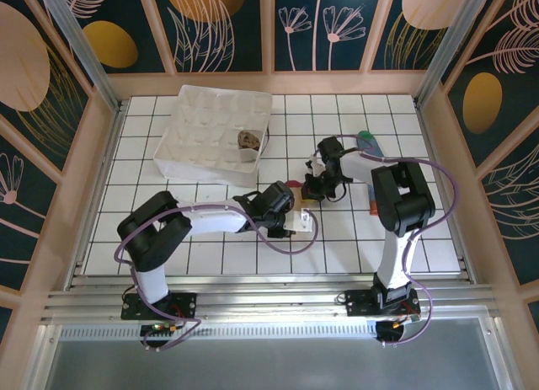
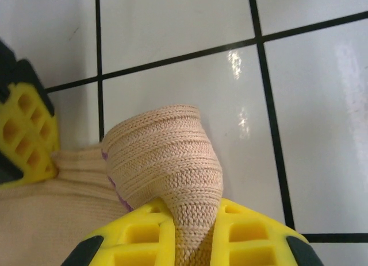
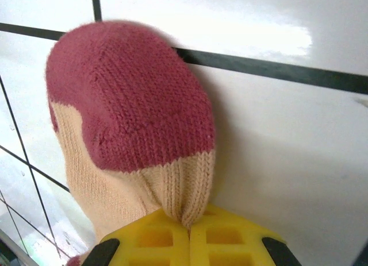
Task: Roll the socks
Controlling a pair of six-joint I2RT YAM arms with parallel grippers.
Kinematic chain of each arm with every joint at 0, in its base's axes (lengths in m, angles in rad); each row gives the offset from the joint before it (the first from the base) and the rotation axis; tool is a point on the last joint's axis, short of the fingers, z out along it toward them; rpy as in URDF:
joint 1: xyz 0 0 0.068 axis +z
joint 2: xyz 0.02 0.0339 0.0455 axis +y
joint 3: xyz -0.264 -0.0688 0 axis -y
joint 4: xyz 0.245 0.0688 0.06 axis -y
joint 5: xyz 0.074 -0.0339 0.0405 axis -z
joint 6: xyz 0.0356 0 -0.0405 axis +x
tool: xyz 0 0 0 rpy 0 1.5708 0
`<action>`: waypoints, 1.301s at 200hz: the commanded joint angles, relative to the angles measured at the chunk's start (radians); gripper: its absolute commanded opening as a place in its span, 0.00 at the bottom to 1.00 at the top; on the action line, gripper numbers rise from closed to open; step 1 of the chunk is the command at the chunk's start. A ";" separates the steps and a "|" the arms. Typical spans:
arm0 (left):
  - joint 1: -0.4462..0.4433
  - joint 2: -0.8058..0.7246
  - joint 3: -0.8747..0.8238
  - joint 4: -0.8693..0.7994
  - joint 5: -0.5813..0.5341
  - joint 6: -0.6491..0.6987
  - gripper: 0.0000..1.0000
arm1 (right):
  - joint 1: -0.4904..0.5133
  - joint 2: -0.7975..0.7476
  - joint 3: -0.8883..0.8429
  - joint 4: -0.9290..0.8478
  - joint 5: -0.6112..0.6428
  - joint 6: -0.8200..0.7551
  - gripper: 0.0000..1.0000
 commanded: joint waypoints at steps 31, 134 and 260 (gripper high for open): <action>-0.006 0.191 0.183 -0.307 0.277 0.023 0.00 | 0.045 0.105 -0.022 0.157 0.023 -0.035 0.07; 0.117 0.399 0.361 -0.412 0.619 -0.239 0.00 | -0.083 -0.185 -0.265 0.214 -0.078 -0.010 0.45; 0.199 0.507 0.479 -0.553 0.664 -0.210 0.00 | -0.096 -0.542 -0.581 0.305 -0.076 0.185 0.58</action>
